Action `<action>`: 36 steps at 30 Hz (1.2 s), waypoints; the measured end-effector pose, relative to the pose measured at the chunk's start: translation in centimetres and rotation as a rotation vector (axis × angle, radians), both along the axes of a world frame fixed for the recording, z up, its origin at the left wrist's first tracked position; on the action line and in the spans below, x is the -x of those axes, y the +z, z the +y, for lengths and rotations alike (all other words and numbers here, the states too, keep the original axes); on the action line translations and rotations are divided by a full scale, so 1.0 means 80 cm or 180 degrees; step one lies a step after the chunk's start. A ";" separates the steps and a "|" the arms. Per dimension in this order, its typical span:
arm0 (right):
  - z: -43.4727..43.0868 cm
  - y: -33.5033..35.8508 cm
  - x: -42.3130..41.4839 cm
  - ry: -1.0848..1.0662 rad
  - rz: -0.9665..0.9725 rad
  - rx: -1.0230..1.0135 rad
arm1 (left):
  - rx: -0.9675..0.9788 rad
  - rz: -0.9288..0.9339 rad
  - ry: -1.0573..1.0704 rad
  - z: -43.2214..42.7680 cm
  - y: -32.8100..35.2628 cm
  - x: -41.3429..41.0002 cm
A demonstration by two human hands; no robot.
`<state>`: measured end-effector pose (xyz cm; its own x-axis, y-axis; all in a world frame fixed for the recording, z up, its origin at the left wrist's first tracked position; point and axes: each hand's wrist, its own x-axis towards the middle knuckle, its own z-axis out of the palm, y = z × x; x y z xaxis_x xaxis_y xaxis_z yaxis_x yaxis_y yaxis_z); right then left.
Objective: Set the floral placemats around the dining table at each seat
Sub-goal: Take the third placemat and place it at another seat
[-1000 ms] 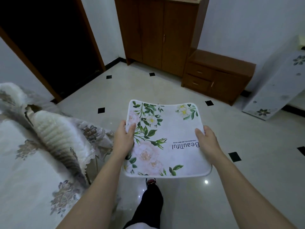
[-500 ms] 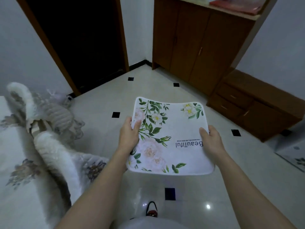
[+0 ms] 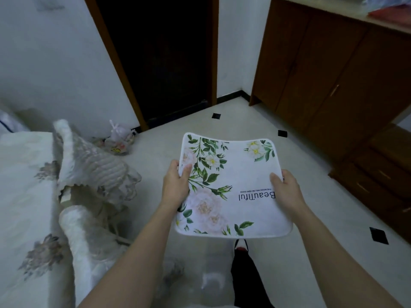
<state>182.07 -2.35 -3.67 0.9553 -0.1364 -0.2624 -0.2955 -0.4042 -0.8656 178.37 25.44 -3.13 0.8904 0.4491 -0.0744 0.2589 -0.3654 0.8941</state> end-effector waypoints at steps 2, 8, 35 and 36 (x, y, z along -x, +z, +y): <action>0.008 -0.005 -0.049 0.0139 -0.0006 -0.0061 | 0.0003 -0.0005 0.0109 0.005 0.001 -0.034; 0.031 -0.012 -0.208 0.0618 -0.0016 -0.0048 | -0.0016 -0.0011 0.0564 0.020 0.004 -0.139; 0.458 -0.019 -0.476 0.2319 0.0063 0.0050 | 0.0016 0.0118 0.2205 0.326 -0.010 -0.260; 0.483 -0.017 -0.484 0.2338 0.0062 0.0084 | 0.0023 0.0126 0.2217 0.349 -0.009 -0.268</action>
<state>220.78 36.27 -5.03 0.7980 0.5307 -0.2857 0.0445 -0.5245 -0.8502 199.79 53.36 -3.85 0.3917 0.9140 -0.1058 0.4632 -0.0966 0.8810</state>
